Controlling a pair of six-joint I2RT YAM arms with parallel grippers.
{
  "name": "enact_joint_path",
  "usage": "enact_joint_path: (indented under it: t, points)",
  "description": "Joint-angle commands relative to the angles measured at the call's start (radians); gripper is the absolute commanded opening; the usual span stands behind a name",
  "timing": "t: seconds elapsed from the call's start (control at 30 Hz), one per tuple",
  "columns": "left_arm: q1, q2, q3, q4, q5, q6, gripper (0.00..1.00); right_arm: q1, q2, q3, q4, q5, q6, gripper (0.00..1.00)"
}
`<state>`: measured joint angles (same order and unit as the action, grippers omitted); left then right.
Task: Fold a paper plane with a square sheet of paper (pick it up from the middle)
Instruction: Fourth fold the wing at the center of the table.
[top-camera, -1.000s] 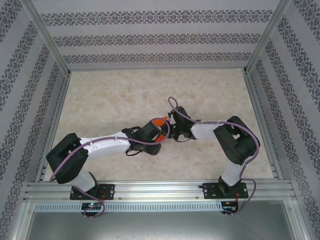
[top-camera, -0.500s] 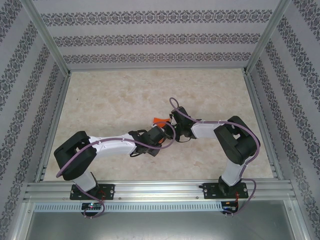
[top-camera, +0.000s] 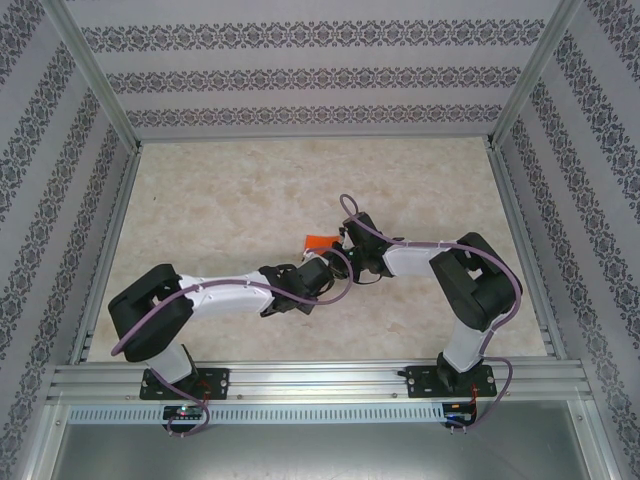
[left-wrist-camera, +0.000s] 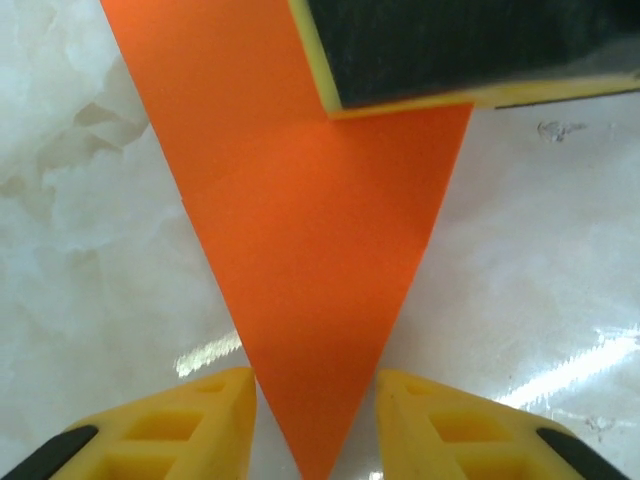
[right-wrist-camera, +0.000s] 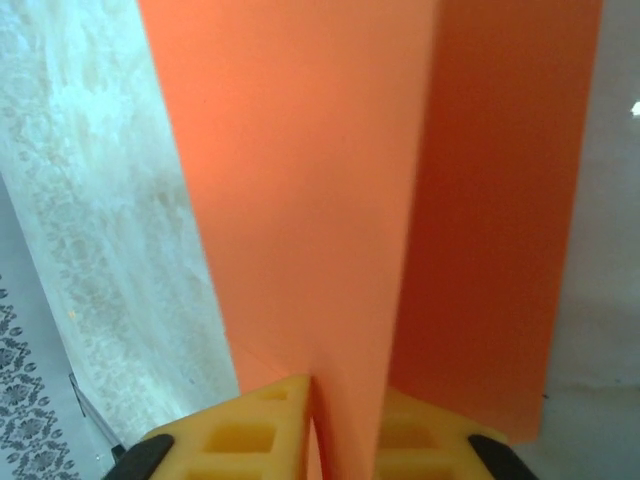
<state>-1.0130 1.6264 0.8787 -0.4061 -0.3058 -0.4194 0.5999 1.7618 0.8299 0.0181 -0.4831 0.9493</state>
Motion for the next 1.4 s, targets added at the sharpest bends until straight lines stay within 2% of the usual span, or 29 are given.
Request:
enact_joint_path:
  t: [0.0,0.13,0.43,0.8,1.37]
  points:
    - [-0.016,-0.041,-0.023,0.015,-0.006,0.008,0.41,-0.011,-0.046,0.023,0.031,-0.023,0.005,0.16]
    - [-0.016,-0.047,-0.030,0.035,0.025,0.015,0.44,-0.022,-0.064,0.005,0.034,-0.028,0.000,0.16]
    - [-0.016,-0.031,-0.023,0.041,0.020,0.037,0.46,-0.027,-0.072,-0.006,0.057,-0.058,0.003,0.07]
    - [-0.016,0.017,-0.003,0.036,0.000,0.019,0.34,-0.026,-0.065,-0.014,0.069,-0.053,0.017,0.07]
    - [-0.016,0.009,0.002,0.033,-0.030,-0.005,0.14,-0.028,-0.066,-0.017,0.039,-0.031,0.004,0.10]
